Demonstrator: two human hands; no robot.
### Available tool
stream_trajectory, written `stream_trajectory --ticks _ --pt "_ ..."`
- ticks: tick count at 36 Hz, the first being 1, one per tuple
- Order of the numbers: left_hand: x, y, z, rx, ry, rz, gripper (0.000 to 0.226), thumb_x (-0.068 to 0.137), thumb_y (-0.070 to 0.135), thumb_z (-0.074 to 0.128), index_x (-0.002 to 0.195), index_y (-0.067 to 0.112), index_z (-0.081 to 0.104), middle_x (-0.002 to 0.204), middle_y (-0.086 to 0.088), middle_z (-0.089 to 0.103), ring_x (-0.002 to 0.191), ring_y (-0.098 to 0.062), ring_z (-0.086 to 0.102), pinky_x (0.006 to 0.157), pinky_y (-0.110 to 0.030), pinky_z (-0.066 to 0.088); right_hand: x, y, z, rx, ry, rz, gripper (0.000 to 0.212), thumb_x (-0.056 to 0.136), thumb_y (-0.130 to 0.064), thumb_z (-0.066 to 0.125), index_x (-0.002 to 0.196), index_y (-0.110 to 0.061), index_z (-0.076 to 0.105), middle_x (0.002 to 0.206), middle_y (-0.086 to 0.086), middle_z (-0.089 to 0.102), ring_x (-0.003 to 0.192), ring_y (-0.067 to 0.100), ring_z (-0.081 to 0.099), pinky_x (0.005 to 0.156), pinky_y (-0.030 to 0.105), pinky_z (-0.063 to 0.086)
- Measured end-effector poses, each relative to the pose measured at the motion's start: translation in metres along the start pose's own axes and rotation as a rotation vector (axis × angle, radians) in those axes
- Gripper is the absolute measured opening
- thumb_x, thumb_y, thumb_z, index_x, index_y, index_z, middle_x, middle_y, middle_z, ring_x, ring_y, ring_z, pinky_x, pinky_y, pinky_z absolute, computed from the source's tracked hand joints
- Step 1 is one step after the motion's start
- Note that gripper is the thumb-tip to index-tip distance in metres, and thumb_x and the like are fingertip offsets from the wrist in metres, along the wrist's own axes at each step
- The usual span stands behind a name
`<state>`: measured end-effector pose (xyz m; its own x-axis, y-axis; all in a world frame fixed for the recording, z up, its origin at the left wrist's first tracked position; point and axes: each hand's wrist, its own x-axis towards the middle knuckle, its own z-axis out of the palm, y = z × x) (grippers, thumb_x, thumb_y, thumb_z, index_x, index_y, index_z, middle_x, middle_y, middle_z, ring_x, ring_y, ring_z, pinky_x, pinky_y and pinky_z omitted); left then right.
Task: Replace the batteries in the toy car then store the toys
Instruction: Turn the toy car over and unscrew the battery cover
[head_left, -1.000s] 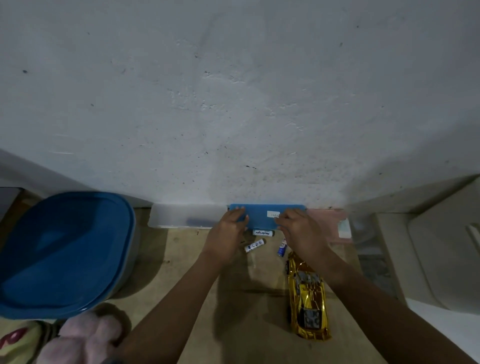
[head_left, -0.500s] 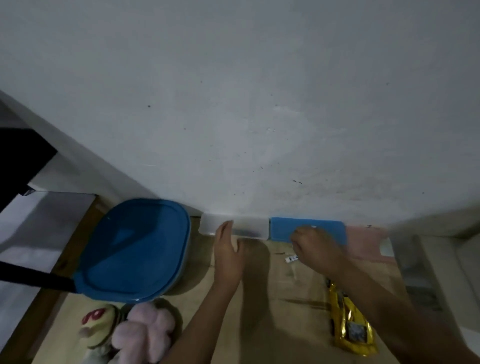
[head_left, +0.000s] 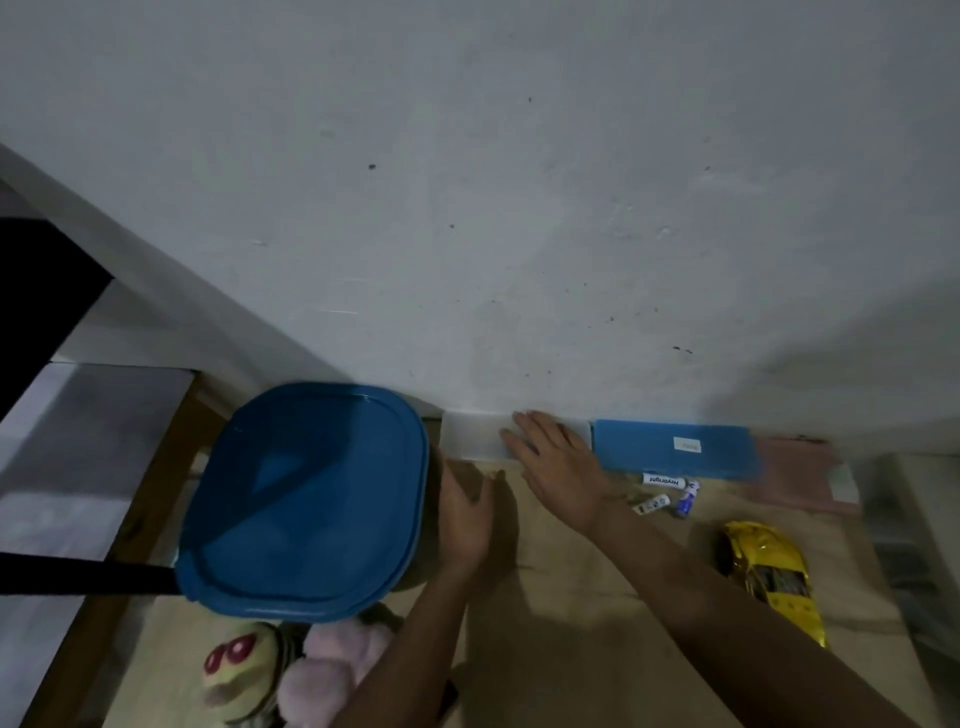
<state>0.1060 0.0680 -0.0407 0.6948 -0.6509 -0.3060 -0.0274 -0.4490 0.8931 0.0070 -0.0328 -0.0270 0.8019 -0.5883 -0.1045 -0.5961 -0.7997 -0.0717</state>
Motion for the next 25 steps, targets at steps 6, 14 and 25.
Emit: stream_trajectory --ticks 6,14,25 --pt "0.000 -0.004 0.003 -0.042 0.068 0.004 0.069 0.091 0.021 0.057 0.147 0.018 0.017 0.149 -0.002 0.032 0.137 -0.013 0.028 0.116 -0.036 0.022 0.011 0.002 0.008 -0.089 0.055 -0.036 0.060 0.070 -0.022 0.078 0.125 -0.013 0.057 0.124 0.010 0.061 0.112 0.025 0.059 0.095 0.036 0.047" --pt "-0.007 0.000 0.017 -0.158 0.170 -0.056 0.065 0.092 0.026 0.056 0.147 0.017 0.023 0.150 -0.001 0.034 0.138 -0.016 0.030 0.115 -0.035 0.025 -0.002 0.014 0.013 0.003 0.209 -0.064 0.054 0.063 -0.015 0.084 0.112 -0.001 0.064 0.109 0.015 0.069 0.099 0.029 0.067 0.086 0.041 0.051" --pt "0.010 0.005 0.009 -0.371 0.121 -0.113 0.056 0.093 0.025 0.054 0.144 0.018 0.033 0.142 -0.004 0.046 0.131 -0.015 0.040 0.103 -0.028 0.034 0.011 0.008 0.004 0.057 0.159 -0.110 0.053 0.068 -0.014 0.082 0.115 -0.003 0.061 0.114 0.015 0.066 0.104 0.027 0.064 0.092 0.034 0.050"
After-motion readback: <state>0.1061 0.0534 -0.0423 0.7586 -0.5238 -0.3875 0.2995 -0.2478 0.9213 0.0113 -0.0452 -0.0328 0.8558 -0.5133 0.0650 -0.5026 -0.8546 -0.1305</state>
